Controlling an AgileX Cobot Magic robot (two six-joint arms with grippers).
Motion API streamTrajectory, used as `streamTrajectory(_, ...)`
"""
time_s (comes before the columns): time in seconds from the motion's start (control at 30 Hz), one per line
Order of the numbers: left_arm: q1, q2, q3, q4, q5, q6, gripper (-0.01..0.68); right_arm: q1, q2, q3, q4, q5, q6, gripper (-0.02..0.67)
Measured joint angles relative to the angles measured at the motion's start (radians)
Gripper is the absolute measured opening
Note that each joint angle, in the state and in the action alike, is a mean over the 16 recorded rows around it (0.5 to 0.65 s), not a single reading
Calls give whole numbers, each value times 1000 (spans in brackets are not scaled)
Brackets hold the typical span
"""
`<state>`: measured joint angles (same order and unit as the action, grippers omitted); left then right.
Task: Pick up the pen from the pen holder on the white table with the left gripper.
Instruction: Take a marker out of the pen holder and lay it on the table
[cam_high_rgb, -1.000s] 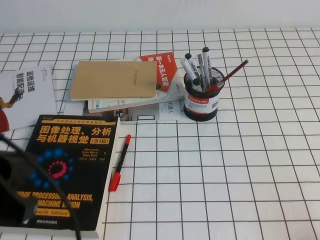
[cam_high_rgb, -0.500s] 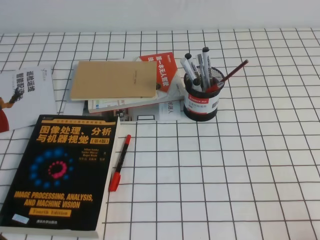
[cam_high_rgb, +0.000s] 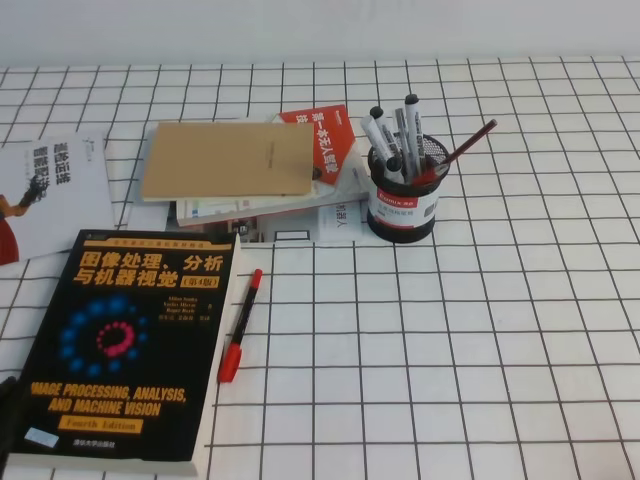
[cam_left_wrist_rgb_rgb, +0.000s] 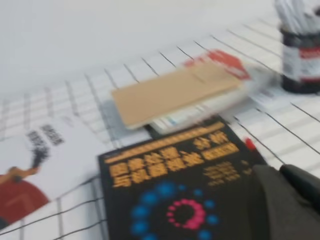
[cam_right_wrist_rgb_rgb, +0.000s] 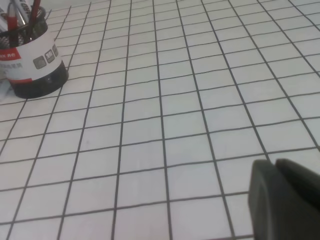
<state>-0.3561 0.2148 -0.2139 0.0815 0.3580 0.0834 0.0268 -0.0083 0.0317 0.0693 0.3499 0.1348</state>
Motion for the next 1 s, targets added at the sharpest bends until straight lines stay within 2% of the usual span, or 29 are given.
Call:
streamTrajectory(0.2,126,-143,157,-20,-155,-1,-1,0,0,0,0,0,0,-16)
streamTrajectory(0.43,234,-218,222,-61,-127,-6,-1,0,0,0,0,0,0,-16)
streamTrajectory(0.6,257,-225,236,-92,-71,-6,-1,0,0,0,0,0,0,-16)
streamTrajectory(1.0,259,-227,239,-145,15,-8,-1,0,0,0,0,0,0,-16)
